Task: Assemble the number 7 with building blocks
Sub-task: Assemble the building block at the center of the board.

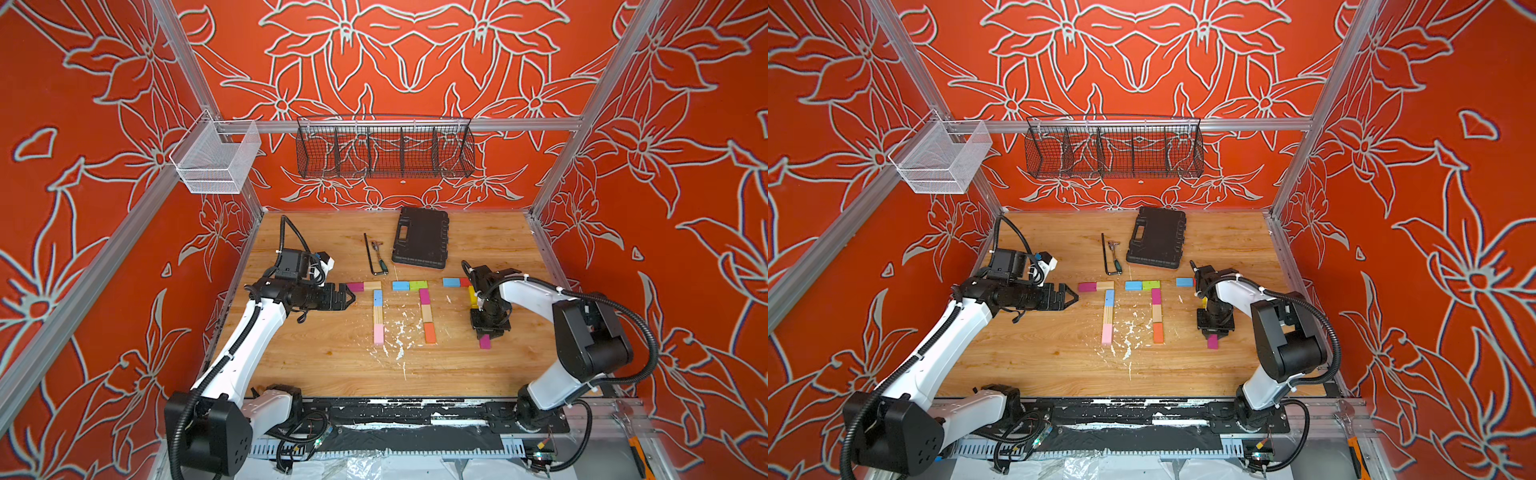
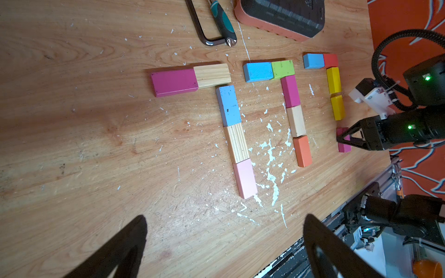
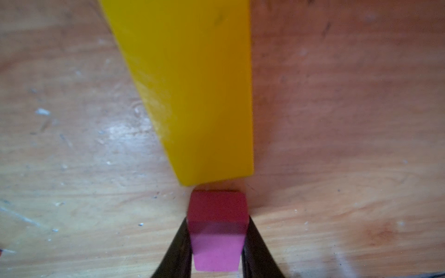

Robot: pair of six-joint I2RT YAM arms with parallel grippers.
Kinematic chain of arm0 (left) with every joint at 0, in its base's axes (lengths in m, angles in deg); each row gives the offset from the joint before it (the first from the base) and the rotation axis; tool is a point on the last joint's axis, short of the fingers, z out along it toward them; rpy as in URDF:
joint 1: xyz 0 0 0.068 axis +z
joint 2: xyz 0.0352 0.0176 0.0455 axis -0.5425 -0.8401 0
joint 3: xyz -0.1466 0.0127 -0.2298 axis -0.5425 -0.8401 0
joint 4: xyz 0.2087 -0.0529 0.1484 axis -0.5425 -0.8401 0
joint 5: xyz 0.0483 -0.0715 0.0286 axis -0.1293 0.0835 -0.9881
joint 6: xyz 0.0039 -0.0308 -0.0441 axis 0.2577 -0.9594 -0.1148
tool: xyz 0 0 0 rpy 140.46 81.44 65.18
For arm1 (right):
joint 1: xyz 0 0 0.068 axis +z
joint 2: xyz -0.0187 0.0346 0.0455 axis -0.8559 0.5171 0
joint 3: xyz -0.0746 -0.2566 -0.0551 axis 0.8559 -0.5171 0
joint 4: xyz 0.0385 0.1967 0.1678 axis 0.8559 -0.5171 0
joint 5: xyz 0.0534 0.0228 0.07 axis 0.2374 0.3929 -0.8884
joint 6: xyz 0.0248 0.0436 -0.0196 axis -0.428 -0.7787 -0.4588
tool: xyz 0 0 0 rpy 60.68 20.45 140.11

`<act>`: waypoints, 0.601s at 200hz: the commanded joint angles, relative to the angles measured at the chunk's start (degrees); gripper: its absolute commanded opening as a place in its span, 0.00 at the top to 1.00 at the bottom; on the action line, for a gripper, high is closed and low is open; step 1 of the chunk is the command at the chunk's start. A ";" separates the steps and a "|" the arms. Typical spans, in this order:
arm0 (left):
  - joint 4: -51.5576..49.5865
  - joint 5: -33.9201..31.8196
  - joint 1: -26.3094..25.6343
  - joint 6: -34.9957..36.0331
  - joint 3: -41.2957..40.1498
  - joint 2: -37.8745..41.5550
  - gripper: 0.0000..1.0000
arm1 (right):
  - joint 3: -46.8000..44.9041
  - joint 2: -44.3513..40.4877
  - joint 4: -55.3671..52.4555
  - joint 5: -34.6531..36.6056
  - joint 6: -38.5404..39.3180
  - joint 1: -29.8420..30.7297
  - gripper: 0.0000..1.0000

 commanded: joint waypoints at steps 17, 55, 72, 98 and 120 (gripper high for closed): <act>-0.77 -0.17 0.45 0.95 0.26 -0.55 0.02 | 0.03 2.79 5.34 4.85 0.80 -0.75 0.79; -0.77 -0.18 0.51 0.95 0.28 -0.55 0.02 | 0.05 3.08 5.68 4.86 1.15 -0.81 0.78; -0.77 -0.22 0.45 0.95 0.26 -0.59 0.02 | 0.18 3.10 5.82 4.92 1.32 -0.89 0.78; -0.86 -0.27 0.45 0.95 0.26 -0.56 0.02 | 0.40 3.27 5.81 4.66 1.50 -0.87 0.78; -0.86 -0.27 0.51 0.95 0.26 -0.56 0.02 | 0.43 3.41 5.99 4.36 1.71 -0.90 0.78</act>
